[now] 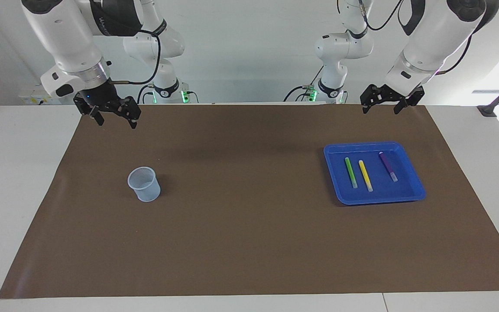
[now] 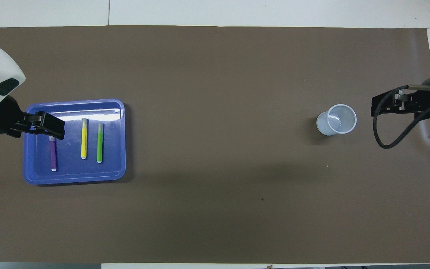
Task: Right arm passes pens to left for tray arrangement
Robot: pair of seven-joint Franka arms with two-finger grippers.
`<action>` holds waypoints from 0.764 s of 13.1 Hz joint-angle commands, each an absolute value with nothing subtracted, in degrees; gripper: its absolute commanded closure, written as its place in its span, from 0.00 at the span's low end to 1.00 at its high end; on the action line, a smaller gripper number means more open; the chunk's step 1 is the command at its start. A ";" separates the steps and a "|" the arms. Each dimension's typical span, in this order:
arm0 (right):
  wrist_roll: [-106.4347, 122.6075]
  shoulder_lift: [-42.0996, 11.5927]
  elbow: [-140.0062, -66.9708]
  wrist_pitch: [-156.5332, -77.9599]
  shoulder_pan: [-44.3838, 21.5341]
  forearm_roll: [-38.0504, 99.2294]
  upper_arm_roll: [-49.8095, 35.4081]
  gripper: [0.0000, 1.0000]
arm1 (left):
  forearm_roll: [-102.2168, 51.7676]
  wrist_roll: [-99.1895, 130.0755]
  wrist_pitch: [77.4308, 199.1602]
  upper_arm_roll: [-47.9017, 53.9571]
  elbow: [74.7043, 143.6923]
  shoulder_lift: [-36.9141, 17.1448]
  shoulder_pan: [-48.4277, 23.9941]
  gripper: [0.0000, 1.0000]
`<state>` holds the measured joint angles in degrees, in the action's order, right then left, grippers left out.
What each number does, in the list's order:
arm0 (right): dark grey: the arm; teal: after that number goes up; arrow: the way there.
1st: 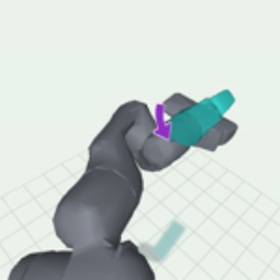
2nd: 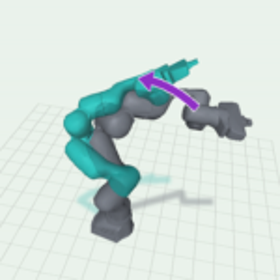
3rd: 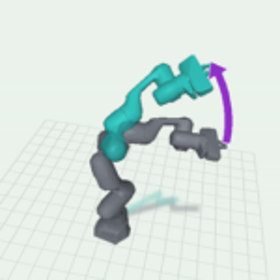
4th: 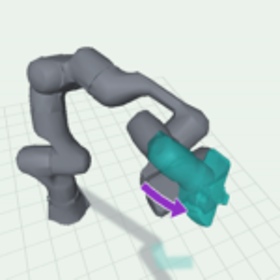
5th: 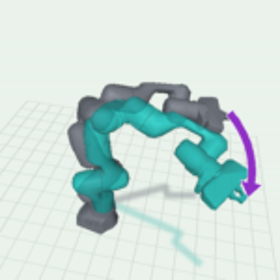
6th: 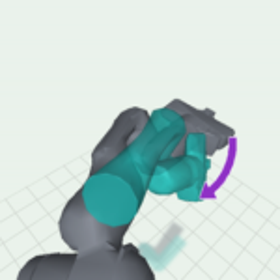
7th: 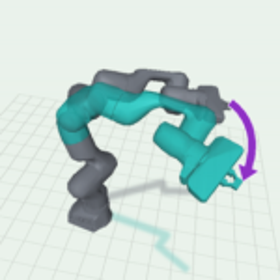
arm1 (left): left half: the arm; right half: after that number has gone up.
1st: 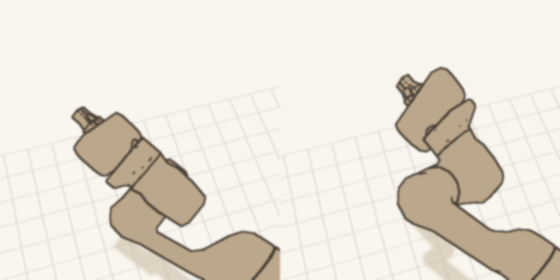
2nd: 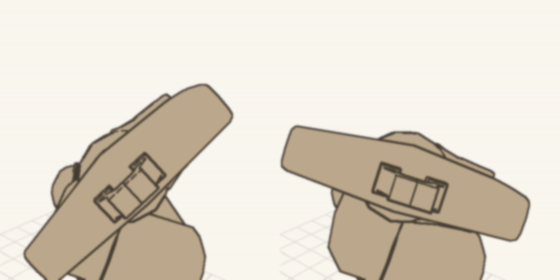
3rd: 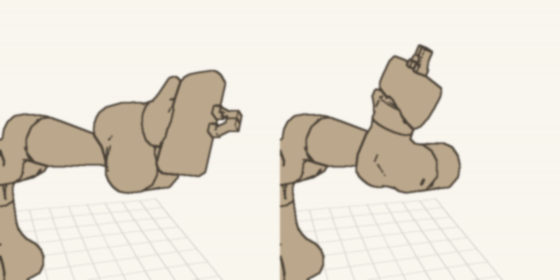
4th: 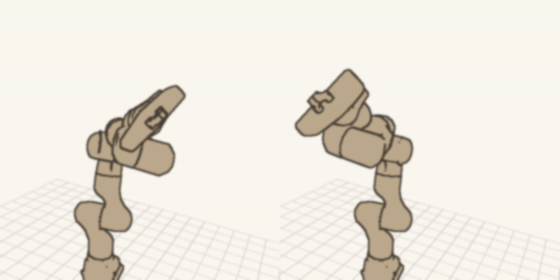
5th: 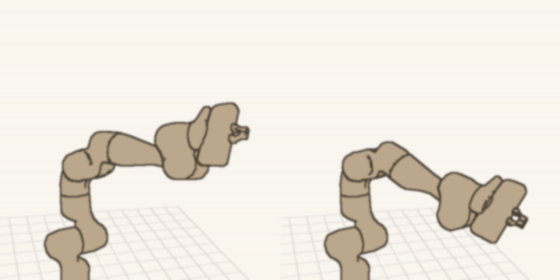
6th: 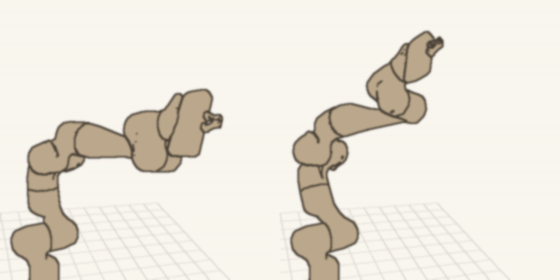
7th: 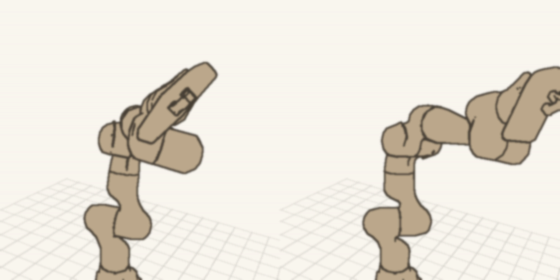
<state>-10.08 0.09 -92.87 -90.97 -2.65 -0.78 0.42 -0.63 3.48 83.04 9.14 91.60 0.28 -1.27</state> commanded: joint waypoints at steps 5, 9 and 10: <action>-10.90 0.26 -92.99 -90.26 -2.46 -1.05 0.26 0.00 | -1.49 4.31 80.95 8.44 89.74 0.35 -3.08 0.00; -10.90 0.26 -92.99 -90.26 -2.46 -1.05 0.26 0.00 | -1.58 4.22 81.12 8.70 89.91 0.53 -2.29 0.00; -10.90 0.26 -92.99 -90.26 -2.46 -1.05 0.26 0.00 | -1.67 4.13 81.12 8.70 89.91 0.61 -2.20 0.00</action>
<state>-10.08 0.09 -92.87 -90.97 -2.65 -0.78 0.42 -1.04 3.57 82.37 9.16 90.44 0.21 -2.08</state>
